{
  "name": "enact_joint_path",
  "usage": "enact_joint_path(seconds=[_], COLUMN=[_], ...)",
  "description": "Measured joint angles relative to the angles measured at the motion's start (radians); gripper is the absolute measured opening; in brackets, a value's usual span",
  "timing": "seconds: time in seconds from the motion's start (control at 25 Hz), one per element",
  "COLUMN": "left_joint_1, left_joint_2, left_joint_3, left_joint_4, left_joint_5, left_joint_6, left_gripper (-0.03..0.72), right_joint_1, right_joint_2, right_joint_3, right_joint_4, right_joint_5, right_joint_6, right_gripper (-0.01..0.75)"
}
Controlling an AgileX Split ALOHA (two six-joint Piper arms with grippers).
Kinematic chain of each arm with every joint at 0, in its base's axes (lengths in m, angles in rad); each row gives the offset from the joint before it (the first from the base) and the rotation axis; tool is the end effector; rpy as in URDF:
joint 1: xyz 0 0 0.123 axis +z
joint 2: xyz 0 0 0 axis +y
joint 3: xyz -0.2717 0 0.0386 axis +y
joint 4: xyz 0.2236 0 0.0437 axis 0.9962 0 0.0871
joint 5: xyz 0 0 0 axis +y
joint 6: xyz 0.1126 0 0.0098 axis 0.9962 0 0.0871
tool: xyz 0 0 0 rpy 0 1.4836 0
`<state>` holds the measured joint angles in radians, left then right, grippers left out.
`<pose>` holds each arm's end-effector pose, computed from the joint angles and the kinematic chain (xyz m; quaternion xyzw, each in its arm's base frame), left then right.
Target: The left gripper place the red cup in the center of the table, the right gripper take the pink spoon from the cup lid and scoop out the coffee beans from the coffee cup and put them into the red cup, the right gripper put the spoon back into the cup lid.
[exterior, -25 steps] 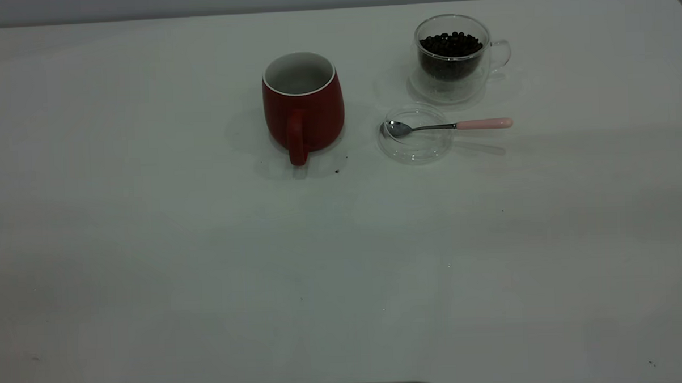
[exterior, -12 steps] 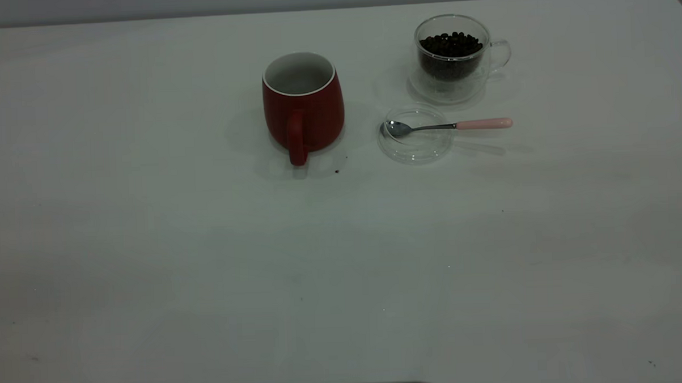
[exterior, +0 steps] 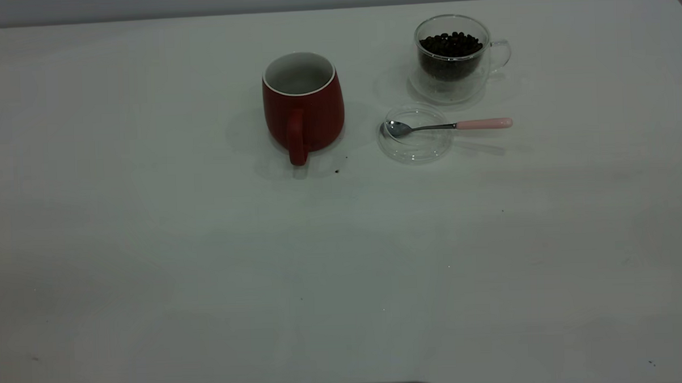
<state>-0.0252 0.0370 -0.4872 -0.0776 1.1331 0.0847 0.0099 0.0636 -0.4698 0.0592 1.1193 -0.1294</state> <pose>0.0054 -0.0081 0.2451 0.0504 0.8814 -0.0248 0.4691 0.0109 0.0061 0.2412 -0.0626 0.8879 0.0024 0.4558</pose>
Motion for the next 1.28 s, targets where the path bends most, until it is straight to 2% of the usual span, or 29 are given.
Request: enact_joint_path(seconds=[1.28], left_joint_1=[0.0], left_joint_2=[0.0], left_joint_3=[0.0], left_joint_4=[0.0], left_joint_5=[0.0], left_joint_6=[0.0], left_gripper=[0.588], right_joint_1=[-0.01], right_joint_2=[-0.035], right_joint_3=[0.0], right_joint_4=[-0.03], right_joint_5=[0.0], right_joint_6=[0.056], right_gripper=[0.573])
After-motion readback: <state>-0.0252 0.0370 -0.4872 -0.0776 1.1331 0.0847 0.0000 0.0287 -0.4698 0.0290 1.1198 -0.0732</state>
